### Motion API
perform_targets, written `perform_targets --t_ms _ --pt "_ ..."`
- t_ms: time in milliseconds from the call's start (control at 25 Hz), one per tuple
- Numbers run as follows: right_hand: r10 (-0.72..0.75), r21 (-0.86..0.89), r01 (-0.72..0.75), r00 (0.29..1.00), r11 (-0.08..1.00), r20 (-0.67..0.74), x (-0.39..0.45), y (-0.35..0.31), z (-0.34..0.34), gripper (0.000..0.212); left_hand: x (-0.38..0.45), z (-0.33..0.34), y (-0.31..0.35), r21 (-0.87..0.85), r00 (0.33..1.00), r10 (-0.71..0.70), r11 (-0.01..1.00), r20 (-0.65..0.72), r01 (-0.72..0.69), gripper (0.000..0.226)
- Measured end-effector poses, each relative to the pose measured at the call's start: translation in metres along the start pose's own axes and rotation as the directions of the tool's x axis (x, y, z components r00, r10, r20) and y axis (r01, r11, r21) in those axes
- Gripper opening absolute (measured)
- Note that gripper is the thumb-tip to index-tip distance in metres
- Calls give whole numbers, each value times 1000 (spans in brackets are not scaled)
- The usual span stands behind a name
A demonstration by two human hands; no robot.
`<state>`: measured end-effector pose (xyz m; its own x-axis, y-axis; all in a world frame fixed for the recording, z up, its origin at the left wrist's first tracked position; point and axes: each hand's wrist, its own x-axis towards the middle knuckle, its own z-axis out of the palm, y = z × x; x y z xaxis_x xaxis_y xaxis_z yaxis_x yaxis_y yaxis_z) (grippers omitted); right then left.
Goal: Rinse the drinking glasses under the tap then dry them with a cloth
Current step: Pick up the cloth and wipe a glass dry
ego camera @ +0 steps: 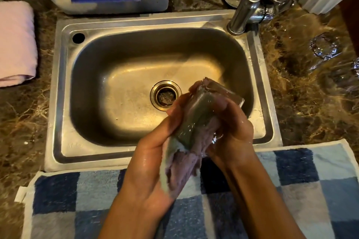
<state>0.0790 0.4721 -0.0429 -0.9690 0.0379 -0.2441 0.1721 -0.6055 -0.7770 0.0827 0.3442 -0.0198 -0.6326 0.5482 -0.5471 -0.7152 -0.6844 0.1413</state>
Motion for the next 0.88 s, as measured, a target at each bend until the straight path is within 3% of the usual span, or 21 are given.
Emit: perform_targets --t_ms 80,160,320,440,480,560,640,760,880 --pt "-41 -70 38 998 997 -46 2 1 1 34 1 5 -7 42 998 63 997 19 -64 31" --pt "-50 -117 37 993 992 -110 5 6 7 38 3 8 -13 230 986 157 963 -50 -142 35" --pt "-146 -75 132 959 988 -242 7 14 18 29 -1 8 -21 545 934 356 788 -26 -286 40" --pt "-47 -162 -28 895 986 -444 15 3 19 34 -11 -1 -19 637 929 371 717 -7 -282 34" --pt "-5 -153 -90 847 984 -532 19 -5 12 41 -16 -7 -15 635 927 374 725 -39 -266 34" --pt "-6 -119 -81 801 990 -598 28 -27 -3 37 -26 -19 -4 530 908 397 802 -132 -274 38" --pt "-2 -142 -89 843 986 -538 24 -42 -12 31 -27 -29 7 479 867 475 802 -151 -356 44" --pt "167 -152 -224 933 963 -317 2 -33 -3 26 -18 -31 12 611 793 604 659 -84 -438 46" --pt "343 -215 -383 917 898 -202 -12 -8 23 36 -9 -25 3 688 776 629 542 50 -483 41"
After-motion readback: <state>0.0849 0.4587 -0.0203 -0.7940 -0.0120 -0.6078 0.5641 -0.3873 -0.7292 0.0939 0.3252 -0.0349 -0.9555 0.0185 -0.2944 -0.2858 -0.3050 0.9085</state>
